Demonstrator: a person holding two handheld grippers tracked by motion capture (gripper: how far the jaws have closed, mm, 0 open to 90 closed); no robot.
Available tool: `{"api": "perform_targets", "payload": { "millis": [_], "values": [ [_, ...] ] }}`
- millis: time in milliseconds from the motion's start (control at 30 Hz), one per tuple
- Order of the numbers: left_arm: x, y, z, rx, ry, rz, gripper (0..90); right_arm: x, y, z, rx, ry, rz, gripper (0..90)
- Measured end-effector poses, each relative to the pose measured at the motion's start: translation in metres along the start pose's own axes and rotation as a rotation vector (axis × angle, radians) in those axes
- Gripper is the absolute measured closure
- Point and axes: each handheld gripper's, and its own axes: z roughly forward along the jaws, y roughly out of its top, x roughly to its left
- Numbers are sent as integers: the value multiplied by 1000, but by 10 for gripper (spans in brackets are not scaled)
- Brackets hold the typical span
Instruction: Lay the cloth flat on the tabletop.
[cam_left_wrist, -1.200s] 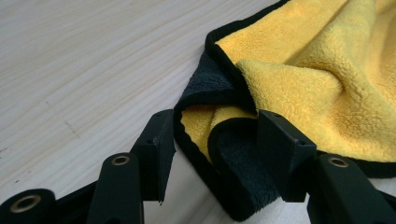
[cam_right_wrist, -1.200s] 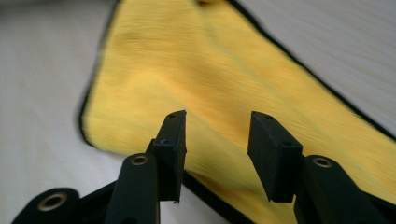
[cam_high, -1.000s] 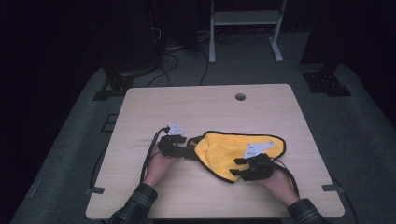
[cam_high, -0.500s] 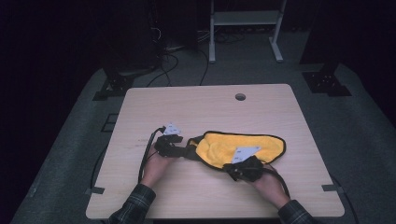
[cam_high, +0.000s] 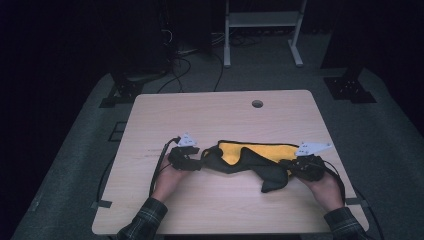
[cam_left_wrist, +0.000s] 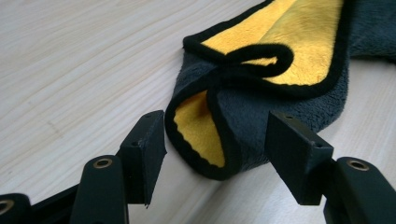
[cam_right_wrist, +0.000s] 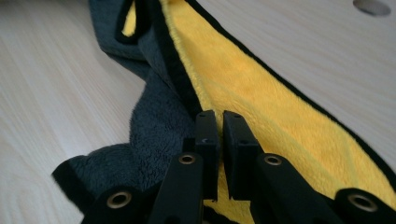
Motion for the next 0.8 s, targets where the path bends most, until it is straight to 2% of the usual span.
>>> {"api": "perform_targets", "payload": {
  "millis": [167, 367, 467, 500, 533, 567, 600, 633, 700, 800],
  "values": [
    [-11, 4, 2, -12, -34, 44, 377, -1, -1, 6, 35, -8, -9, 825],
    [-34, 14, 9, -23, -90, 101, 390, -1, 1, 7, 28, -10, -4, 818],
    [-45, 20, 14, -28, -117, 122, 393, -1, 3, 6, -6, 7, 15, 836],
    [-51, 24, 21, -19, -129, 142, 393, -1, 7, 5, -38, 15, 19, 848],
    [-51, 24, 21, -19, -129, 142, 393, -1, 9, 4, -53, 22, 24, 849],
    [-56, 28, 30, -1, -128, 158, 393, -1, 11, 3, -65, 27, 25, 850],
    [-56, 28, 30, -1, -128, 158, 393, -1, 11, 3, -65, 27, 25, 850],
    [-58, 30, 40, 18, -119, 168, 393, 0, 13, 2, -78, 30, 22, 851],
    [-59, 31, 49, 33, -111, 174, 406, 0, 14, 1, -87, 37, 22, 850],
    [-59, 32, 55, 43, -110, 170, 461, 0, 14, 1, -84, 36, 20, 850]
  ]
}}
